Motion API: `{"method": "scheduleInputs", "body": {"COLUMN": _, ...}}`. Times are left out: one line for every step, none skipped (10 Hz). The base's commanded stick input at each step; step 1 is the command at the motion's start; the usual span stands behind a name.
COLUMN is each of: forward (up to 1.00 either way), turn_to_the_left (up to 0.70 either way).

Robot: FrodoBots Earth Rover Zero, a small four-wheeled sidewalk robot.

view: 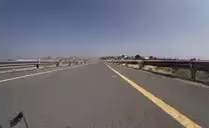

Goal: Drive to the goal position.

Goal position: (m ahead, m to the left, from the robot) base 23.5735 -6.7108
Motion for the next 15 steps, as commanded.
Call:
{"method": "scheduleInputs", "body": {"forward": 1.0, "turn_to_the_left": 0.0}}
{"method": "scheduleInputs", "body": {"forward": 1.0, "turn_to_the_left": 0.0}}
{"method": "scheduleInputs", "body": {"forward": 1.0, "turn_to_the_left": 0.0}}
{"method": "scheduleInputs", "body": {"forward": 1.0, "turn_to_the_left": 0.0}}
{"method": "scheduleInputs", "body": {"forward": 1.0, "turn_to_the_left": 0.0}}
{"method": "scheduleInputs", "body": {"forward": 1.0, "turn_to_the_left": 0.0}}
{"method": "scheduleInputs", "body": {"forward": 1.0, "turn_to_the_left": 0.0}}
{"method": "scheduleInputs", "body": {"forward": 1.0, "turn_to_the_left": 0.27}}
{"method": "scheduleInputs", "body": {"forward": 1.0, "turn_to_the_left": 0.27}}
{"method": "scheduleInputs", "body": {"forward": 1.0, "turn_to_the_left": 0.18}}
{"method": "scheduleInputs", "body": {"forward": 1.0, "turn_to_the_left": 0.05}}
{"method": "scheduleInputs", "body": {"forward": 1.0, "turn_to_the_left": 0.0}}
{"method": "scheduleInputs", "body": {"forward": 1.0, "turn_to_the_left": 0.0}}
{"method": "scheduleInputs", "body": {"forward": 1.0, "turn_to_the_left": 0.0}}
{"method": "scheduleInputs", "body": {"forward": 1.0, "turn_to_the_left": 0.0}}
